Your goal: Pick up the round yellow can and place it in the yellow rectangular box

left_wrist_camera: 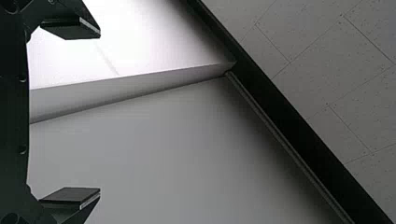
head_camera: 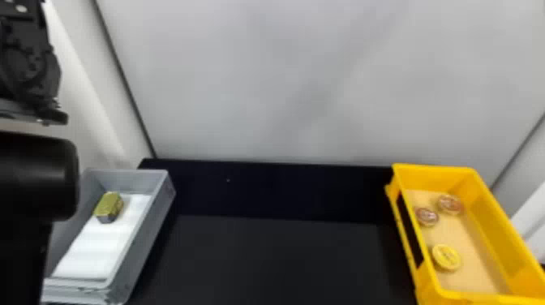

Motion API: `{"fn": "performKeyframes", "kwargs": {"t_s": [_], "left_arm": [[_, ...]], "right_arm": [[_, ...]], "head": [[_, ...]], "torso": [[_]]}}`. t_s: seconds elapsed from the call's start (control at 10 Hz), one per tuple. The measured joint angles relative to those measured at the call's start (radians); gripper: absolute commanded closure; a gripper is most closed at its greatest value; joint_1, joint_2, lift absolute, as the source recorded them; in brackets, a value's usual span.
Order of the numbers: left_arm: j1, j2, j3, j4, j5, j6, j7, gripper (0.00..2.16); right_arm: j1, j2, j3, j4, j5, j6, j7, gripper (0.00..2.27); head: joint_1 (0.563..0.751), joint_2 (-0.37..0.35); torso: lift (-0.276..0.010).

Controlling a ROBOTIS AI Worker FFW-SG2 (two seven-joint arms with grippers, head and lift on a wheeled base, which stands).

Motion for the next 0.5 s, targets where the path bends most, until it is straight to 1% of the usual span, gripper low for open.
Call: {"fn": "performKeyframes", "kwargs": {"t_s": [0.2, 0.3, 0.5], "left_arm": [[0.004, -0.004, 0.004, 0.0, 0.0, 0.002, 0.002, 0.09], [0.008, -0.01, 0.01, -0.001, 0.0, 0.002, 0.002, 0.09], [0.014, -0.015, 0.014, -0.003, 0.001, 0.0, 0.003, 0.09]], "right_arm": [[-0.046, -0.017, 0.032, -0.001, 0.034, -0.214, -0.099, 0.13], [-0.065, -0.03, 0.045, -0.009, 0.045, -0.297, -0.126, 0.13], [-0.093, -0.062, 0.086, -0.053, 0.089, -0.398, -0.153, 0.14]], "head": [[0.663, 0.054], [0.663, 0.054], [0.663, 0.054]], "torso": [[-0.01], [-0.01], [-0.01]]}}
